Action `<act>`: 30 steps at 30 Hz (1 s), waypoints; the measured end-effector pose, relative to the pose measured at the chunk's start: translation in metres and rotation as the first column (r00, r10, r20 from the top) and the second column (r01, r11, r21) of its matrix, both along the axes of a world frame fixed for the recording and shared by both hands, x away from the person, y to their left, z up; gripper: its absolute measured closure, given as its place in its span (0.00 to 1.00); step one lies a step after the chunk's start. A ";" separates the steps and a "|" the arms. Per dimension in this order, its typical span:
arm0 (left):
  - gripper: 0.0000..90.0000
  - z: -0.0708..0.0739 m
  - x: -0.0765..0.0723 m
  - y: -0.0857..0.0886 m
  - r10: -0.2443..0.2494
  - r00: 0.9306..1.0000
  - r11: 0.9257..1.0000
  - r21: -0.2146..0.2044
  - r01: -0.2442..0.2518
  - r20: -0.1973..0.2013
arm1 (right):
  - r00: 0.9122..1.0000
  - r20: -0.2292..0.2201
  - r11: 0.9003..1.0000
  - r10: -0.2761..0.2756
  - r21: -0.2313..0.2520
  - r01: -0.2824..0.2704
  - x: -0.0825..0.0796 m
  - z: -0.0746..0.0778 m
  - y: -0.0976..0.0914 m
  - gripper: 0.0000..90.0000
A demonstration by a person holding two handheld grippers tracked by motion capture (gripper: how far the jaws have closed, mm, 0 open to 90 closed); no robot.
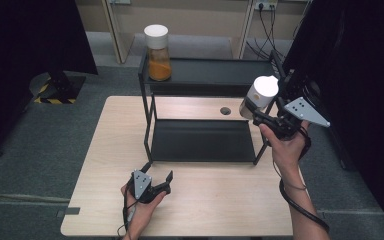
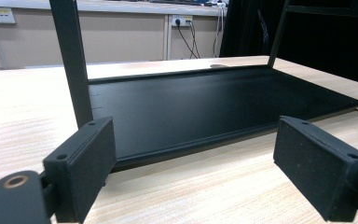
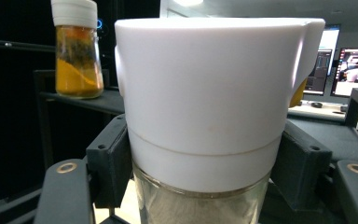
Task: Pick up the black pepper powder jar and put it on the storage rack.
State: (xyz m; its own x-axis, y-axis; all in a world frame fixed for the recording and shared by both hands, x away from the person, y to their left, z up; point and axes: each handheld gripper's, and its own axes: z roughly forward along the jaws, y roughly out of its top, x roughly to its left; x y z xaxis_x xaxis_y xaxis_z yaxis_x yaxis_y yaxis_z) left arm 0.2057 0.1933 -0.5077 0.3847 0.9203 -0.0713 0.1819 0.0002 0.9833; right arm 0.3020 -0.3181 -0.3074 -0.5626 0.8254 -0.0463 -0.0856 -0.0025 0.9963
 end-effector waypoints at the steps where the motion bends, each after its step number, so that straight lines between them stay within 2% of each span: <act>1: 0.14 0.000 0.000 0.000 0.000 1.000 1.000 -0.001 0.000 -0.001 | 1.000 0.002 1.000 -0.002 0.000 0.002 0.001 0.001 0.000 0.34; 30: 0.14 0.000 0.000 0.000 -0.001 1.000 1.000 0.001 0.001 0.000 | 0.998 0.036 0.998 -0.052 0.027 0.051 0.021 0.045 0.006 0.34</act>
